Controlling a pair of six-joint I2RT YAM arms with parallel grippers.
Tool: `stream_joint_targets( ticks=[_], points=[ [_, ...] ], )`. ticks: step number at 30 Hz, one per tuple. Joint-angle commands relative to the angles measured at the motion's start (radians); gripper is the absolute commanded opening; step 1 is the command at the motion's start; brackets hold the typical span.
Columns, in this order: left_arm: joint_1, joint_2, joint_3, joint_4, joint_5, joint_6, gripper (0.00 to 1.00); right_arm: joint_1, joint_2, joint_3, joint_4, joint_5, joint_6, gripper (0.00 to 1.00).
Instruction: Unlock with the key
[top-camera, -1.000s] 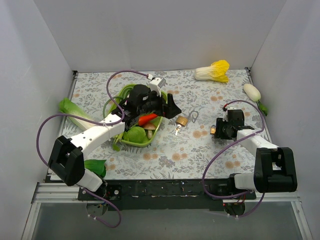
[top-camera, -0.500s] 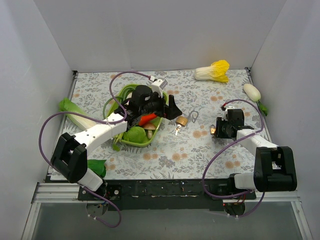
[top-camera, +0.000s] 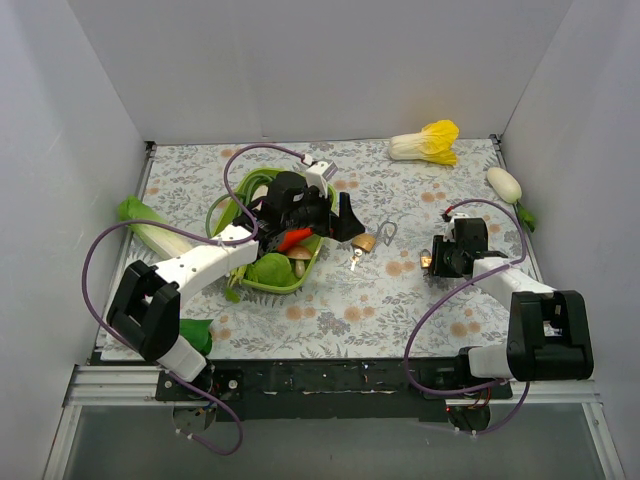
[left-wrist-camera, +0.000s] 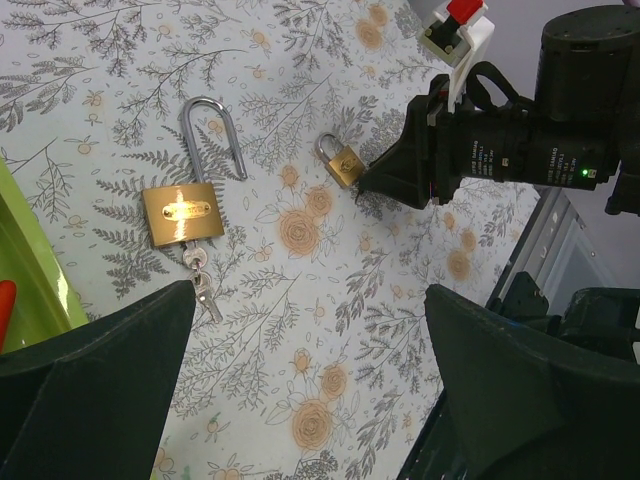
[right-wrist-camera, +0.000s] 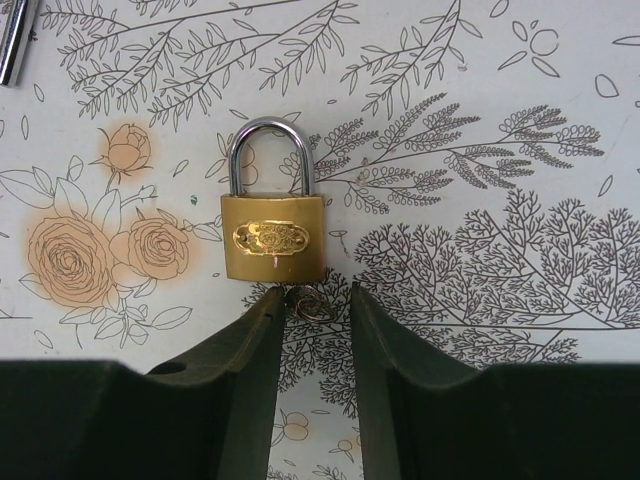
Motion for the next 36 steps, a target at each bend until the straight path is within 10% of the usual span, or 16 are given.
stream_joint_targets(
  ticks=[1, 27, 36],
  points=[
    [0.0, -0.005, -0.003, 0.005, 0.012, 0.002, 0.98, -0.002, 0.022, 0.031, -0.019, 0.015, 0.0, 0.39],
    [0.0, -0.015, -0.001, 0.002, 0.02, 0.005, 0.98, -0.001, -0.018, 0.04, -0.071, -0.007, 0.019, 0.04],
    [0.0, -0.013, -0.001, 0.005, 0.029, 0.003, 0.98, -0.001, -0.115, 0.052, -0.153, 0.019, 0.074, 0.27]
  ],
)
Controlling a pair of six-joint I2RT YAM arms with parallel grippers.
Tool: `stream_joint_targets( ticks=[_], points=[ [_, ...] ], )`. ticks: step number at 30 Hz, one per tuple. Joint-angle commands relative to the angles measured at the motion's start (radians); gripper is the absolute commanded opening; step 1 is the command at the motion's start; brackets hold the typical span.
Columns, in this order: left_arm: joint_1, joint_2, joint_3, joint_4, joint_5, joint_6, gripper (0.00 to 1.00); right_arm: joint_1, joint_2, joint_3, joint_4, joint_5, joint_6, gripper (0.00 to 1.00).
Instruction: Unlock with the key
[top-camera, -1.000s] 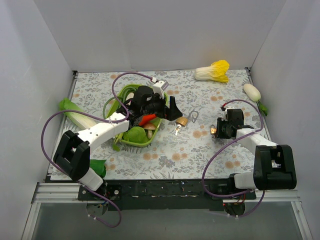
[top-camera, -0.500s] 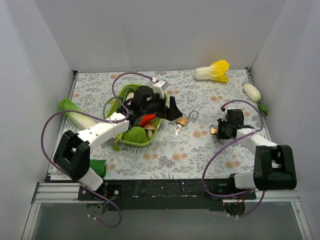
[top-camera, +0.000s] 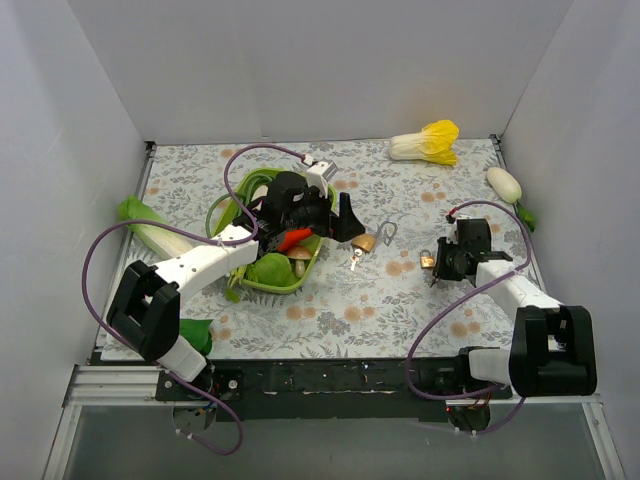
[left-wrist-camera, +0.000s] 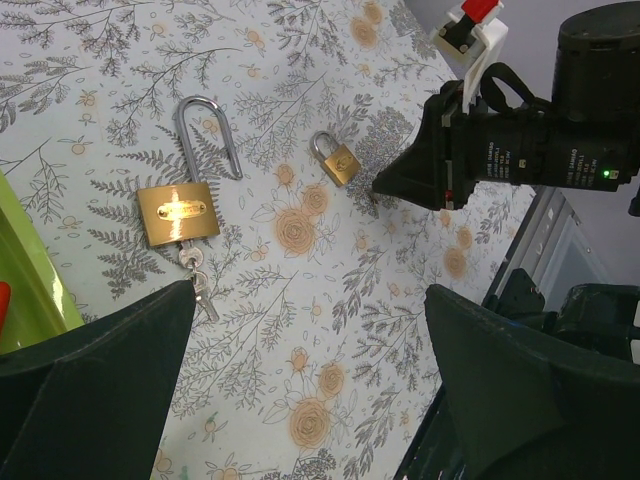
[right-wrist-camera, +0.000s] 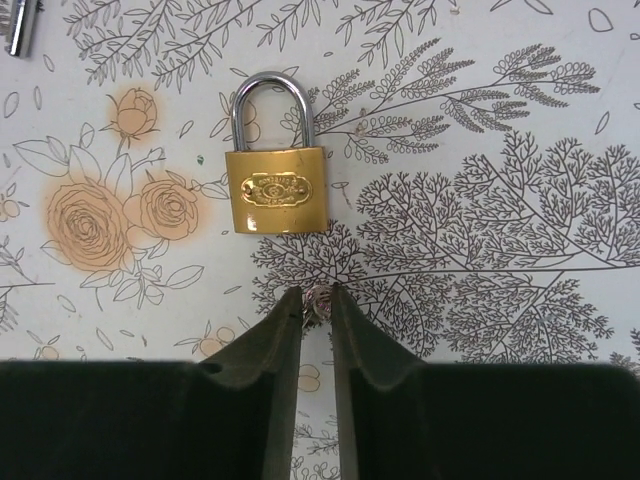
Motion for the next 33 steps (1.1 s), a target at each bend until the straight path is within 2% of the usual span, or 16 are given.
stream_joint_targets(
  ticks=[1, 2, 5, 9, 18, 33],
  points=[
    [0.0, -0.014, -0.001, 0.004, 0.017, 0.001, 0.98, -0.001, -0.068, 0.038, -0.047, 0.015, 0.037, 0.3],
    [0.0, -0.015, 0.0, 0.004, 0.018, 0.003, 0.98, -0.001, -0.077, 0.036, -0.05, 0.015, 0.043, 0.36],
    [0.0, -0.015, -0.001, 0.004, 0.02, 0.001, 0.98, -0.001, -0.077, 0.033, -0.065, 0.015, 0.079, 0.44],
    [0.0, -0.018, -0.001, 0.006, 0.018, 0.001, 0.98, -0.001, -0.082, 0.003, -0.046, 0.015, 0.131, 0.49],
    [0.0, -0.026, -0.003, 0.003, 0.015, 0.003, 0.98, -0.001, -0.085, -0.063, 0.039, 0.0, 0.306, 0.47],
    [0.0, -0.035, -0.004, 0.009, 0.023, -0.003, 0.98, -0.002, -0.071, -0.112, 0.114, 0.129, 0.405, 0.4]
  ],
)
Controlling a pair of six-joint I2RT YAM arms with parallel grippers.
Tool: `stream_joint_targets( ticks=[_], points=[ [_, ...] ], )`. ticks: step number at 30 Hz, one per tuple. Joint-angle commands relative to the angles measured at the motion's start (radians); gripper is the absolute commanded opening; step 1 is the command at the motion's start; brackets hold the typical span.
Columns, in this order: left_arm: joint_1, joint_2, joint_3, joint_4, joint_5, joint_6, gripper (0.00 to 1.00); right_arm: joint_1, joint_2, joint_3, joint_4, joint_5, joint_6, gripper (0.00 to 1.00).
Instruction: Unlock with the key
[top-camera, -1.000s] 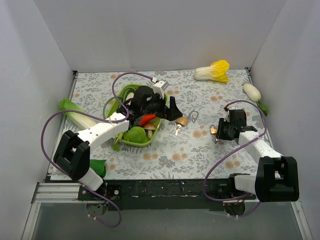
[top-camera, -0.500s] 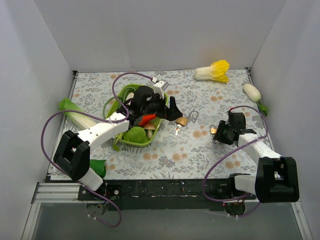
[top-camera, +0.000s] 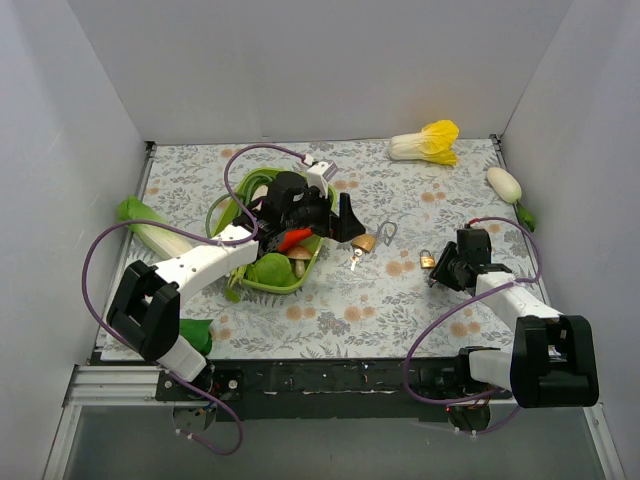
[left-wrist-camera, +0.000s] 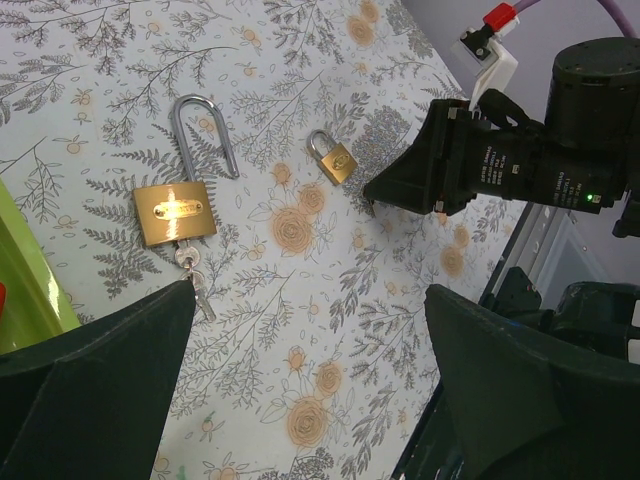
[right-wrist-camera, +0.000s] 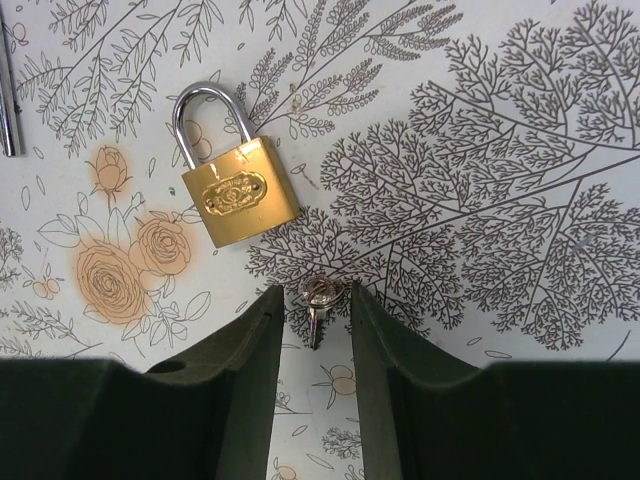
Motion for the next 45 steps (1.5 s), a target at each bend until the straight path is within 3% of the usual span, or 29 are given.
stream_joint_targets(
  ticks=[1, 15, 30, 45],
  points=[
    [0.0, -0.035, -0.004, 0.009, 0.018, 0.0, 0.98, -0.001, 0.008, -0.015, 0.062, 0.055, 0.045, 0.4],
    [-0.002, -0.04, -0.005, 0.012, 0.021, 0.0, 0.98, -0.001, 0.016, -0.018, 0.079, 0.041, 0.076, 0.27],
    [-0.002, -0.044, -0.004, 0.012, 0.015, 0.003, 0.98, -0.001, -0.007, 0.006, 0.084, 0.015, 0.118, 0.02],
    [-0.005, -0.064, -0.055, 0.095, 0.062, 0.029, 0.98, -0.001, -0.22, 0.098, -0.024, -0.108, 0.118, 0.01]
  ],
)
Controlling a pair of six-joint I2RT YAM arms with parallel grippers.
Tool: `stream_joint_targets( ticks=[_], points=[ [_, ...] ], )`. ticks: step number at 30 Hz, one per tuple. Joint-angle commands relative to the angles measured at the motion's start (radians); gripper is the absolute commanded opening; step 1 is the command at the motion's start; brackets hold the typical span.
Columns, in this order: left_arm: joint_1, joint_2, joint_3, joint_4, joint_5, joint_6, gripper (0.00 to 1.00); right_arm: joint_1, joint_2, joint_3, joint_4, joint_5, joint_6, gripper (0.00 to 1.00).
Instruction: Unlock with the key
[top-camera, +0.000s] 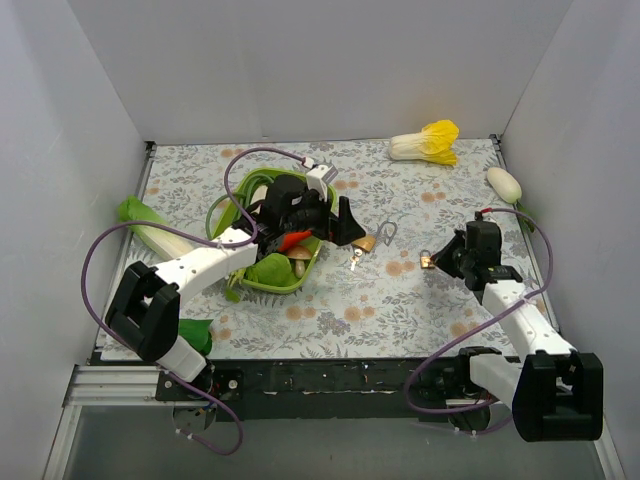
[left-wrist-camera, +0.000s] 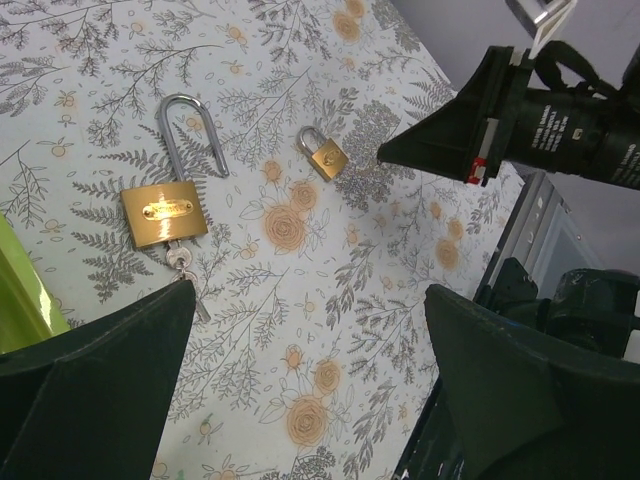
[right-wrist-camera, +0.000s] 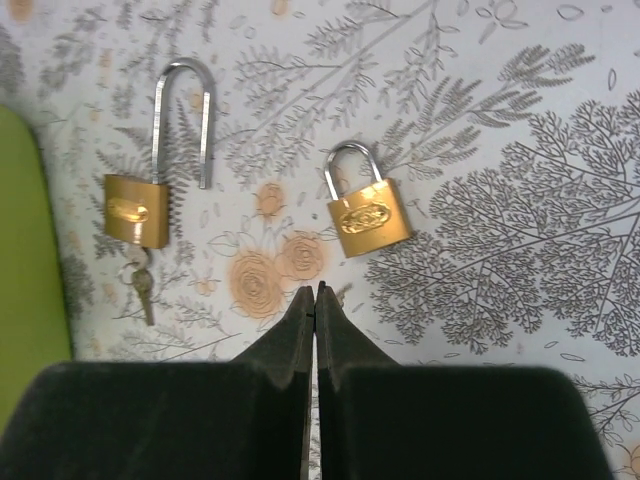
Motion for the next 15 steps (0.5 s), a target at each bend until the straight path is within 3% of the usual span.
stream_joint_targets(
  ticks=[1, 9, 15],
  points=[
    [-0.008, -0.057, -0.03, 0.072, 0.036, 0.029, 0.98, -0.001, -0.088, 0.089, -0.044, -0.06, 0.0, 0.01],
    [-0.086, -0.104, -0.123, 0.178, 0.077, 0.131, 0.98, -0.001, -0.228, 0.13, -0.118, -0.145, 0.013, 0.01],
    [-0.125, -0.134, -0.235, 0.412, 0.077, 0.084, 0.98, -0.001, -0.308, 0.144, -0.128, -0.296, 0.091, 0.01]
  ],
)
